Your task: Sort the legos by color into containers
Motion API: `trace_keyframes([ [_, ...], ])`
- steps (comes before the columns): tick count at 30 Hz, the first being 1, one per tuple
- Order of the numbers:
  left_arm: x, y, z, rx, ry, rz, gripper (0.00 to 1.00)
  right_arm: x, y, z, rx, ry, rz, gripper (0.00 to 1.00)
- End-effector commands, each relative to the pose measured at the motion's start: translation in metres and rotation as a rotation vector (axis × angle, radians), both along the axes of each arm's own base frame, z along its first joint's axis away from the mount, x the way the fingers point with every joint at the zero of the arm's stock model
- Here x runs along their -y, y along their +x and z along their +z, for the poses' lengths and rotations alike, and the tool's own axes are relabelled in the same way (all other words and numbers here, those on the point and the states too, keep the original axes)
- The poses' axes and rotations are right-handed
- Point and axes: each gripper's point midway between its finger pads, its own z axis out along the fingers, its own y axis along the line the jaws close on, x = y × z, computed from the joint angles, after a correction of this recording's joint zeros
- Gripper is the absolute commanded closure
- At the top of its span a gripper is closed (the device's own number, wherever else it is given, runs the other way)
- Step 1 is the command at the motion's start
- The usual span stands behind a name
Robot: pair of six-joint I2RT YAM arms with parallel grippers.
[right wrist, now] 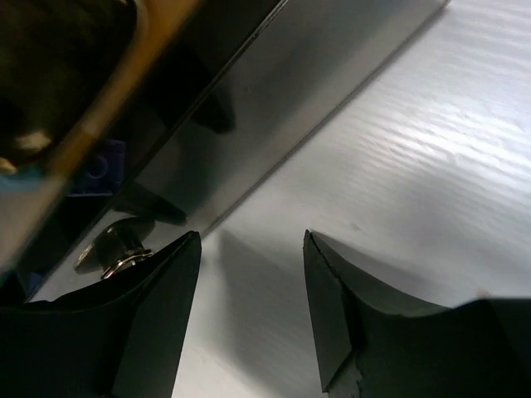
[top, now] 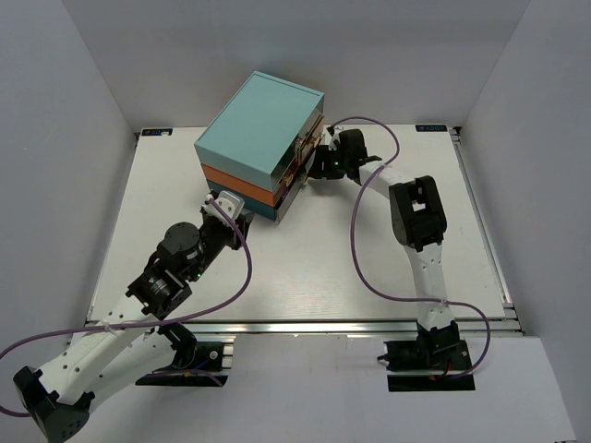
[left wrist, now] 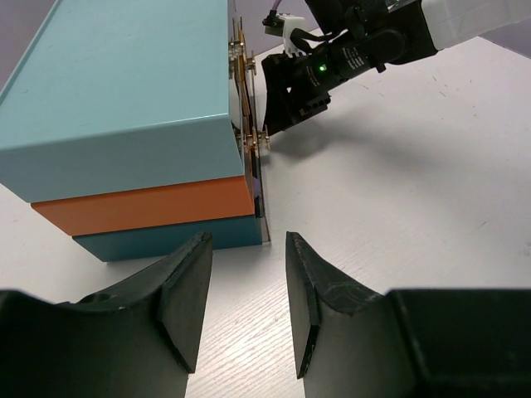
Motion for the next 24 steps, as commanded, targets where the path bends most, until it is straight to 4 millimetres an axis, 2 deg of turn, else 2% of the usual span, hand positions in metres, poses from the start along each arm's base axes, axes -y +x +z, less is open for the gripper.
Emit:
trace_keyframes([
  [1,-0.001,0.001,0.005,0.018,-0.006,0.005,0.49,-0.031,-0.009,0.019,-0.041,0.111,0.081,0.39],
  [4,-0.001,0.002,0.003,0.015,-0.003,0.007,0.49,-0.041,-0.012,0.018,-0.061,0.14,0.102,0.36],
  [8,-0.001,0.002,0.003,0.014,0.0,0.008,0.49,-0.042,-0.014,0.019,-0.072,0.149,0.102,0.32],
  [10,-0.002,0.002,0.002,0.013,0.001,0.011,0.49,-0.03,-0.015,0.009,-0.083,0.12,0.064,0.32],
  [12,-0.002,0.002,0.002,0.014,0.002,0.013,0.49,-0.02,-0.018,0.014,-0.062,0.095,0.037,0.33],
  [13,-0.003,0.002,0.003,0.017,-0.001,0.013,0.49,-0.007,-0.027,-0.004,-0.09,0.05,0.003,0.33],
  [14,-0.002,0.002,0.004,0.019,-0.004,0.013,0.48,-0.002,-0.025,0.01,-0.03,0.05,0.0,0.32],
  [15,-0.002,0.001,0.003,0.017,-0.002,0.011,0.48,0.008,-0.024,0.011,-0.011,0.026,-0.033,0.31],
  [16,-0.003,0.001,0.004,0.021,-0.004,0.01,0.48,0.021,-0.04,-0.008,-0.042,-0.006,-0.046,0.3],
  [17,-0.003,0.0,0.005,0.024,-0.007,0.007,0.48,0.025,-0.039,0.013,0.02,-0.003,-0.047,0.28],
  [22,-0.002,-0.001,0.007,0.027,-0.012,0.001,0.45,0.051,-0.067,0.03,0.09,-0.105,0.011,0.16],
  [23,-0.002,-0.001,0.006,0.026,-0.011,0.001,0.4,0.054,-0.077,0.043,0.106,-0.113,0.029,0.12],
  [24,-0.002,-0.001,0.006,0.025,-0.012,0.001,0.37,0.057,-0.089,0.045,0.085,-0.13,0.057,0.11],
])
